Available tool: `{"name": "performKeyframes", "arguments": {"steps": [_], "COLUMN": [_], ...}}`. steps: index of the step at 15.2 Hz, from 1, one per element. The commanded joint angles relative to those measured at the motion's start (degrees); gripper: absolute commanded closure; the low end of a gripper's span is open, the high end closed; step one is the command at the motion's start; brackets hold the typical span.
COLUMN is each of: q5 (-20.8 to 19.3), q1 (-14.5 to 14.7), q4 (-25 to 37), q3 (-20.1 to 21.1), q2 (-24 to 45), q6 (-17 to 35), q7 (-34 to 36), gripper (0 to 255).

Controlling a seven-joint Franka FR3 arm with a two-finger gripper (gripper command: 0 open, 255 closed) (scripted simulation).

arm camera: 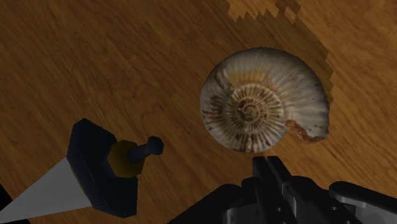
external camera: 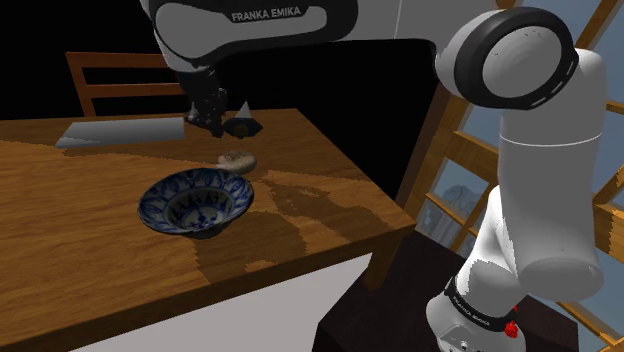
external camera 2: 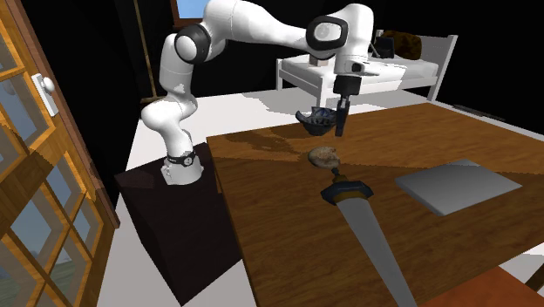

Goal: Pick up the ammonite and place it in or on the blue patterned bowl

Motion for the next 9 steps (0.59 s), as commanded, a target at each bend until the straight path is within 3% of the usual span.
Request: {"name": "performKeyframes", "arguments": {"steps": [1, 2, 3, 6, 8, 9], "q5": [0.0, 0.0, 0.0, -0.4, 1.3, 2.1], "q1": [0.1, 0.1, 0.1, -2.8, -5.2, -5.7], "q4": [2.1, 0.9, 0.9, -16.6, -27.1, -29.5], "q3": [0.0, 0.0, 0.0, 3.9, 5.9, 6.3], "q2": [0.3, 0.2, 0.2, -8.2, -13.2, -14.4], "q6": [-1.7, -0.7, -0.7, 14.9, 24.8, 27.1], "q7": [-0.5, -0.2, -0.2, -21.1, -37.1, -41.4], "gripper": [255, 255, 0, 0, 0, 0]}}
